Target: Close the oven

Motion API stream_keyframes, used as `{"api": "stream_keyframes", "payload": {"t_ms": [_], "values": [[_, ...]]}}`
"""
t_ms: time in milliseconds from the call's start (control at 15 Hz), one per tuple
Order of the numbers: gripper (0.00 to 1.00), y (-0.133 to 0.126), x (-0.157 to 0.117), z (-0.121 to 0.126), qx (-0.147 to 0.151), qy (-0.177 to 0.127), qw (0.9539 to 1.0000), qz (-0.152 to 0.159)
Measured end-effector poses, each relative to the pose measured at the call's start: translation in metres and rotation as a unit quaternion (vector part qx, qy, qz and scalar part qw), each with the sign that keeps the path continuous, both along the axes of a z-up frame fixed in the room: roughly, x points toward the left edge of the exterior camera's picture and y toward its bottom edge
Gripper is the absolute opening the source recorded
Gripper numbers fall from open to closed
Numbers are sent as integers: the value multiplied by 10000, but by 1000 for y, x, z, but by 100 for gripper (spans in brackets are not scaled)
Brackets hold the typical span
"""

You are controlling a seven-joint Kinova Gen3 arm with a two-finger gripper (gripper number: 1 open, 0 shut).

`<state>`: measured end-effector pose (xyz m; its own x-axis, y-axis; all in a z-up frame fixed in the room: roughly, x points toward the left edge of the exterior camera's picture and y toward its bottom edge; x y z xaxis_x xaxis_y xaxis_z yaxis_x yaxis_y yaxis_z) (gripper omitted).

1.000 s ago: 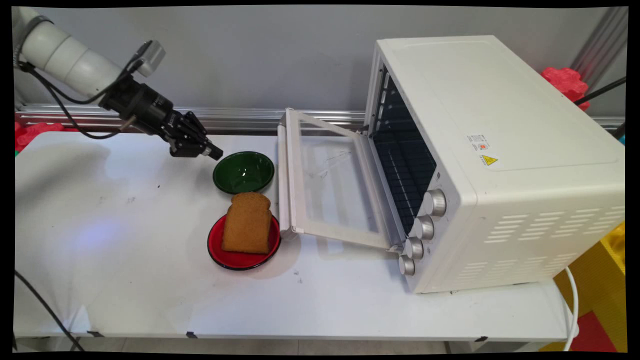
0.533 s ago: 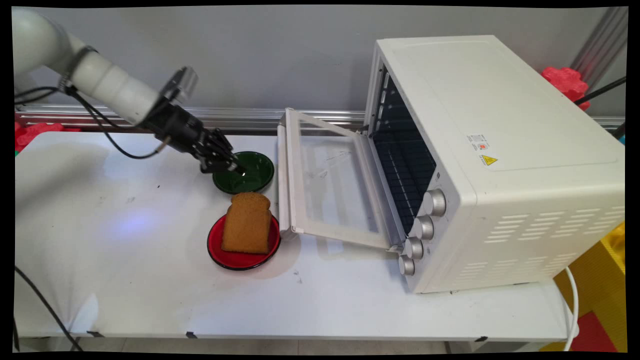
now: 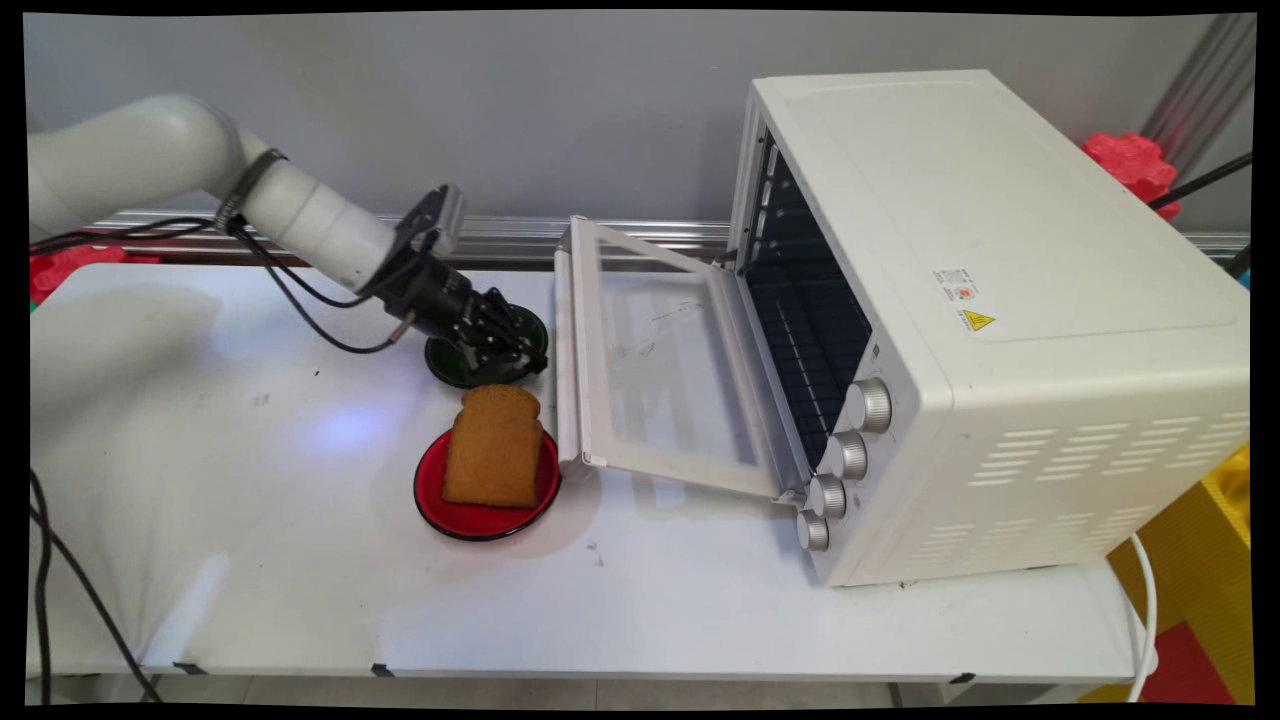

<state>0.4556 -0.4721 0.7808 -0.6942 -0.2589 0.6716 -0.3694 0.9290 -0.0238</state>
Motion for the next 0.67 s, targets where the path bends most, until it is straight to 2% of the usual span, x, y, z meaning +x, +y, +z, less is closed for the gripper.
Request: {"api": "stream_keyframes", "payload": {"t_ms": [667], "values": [[0, -19, -27, -32, -90, 3, 9999, -115]]}}
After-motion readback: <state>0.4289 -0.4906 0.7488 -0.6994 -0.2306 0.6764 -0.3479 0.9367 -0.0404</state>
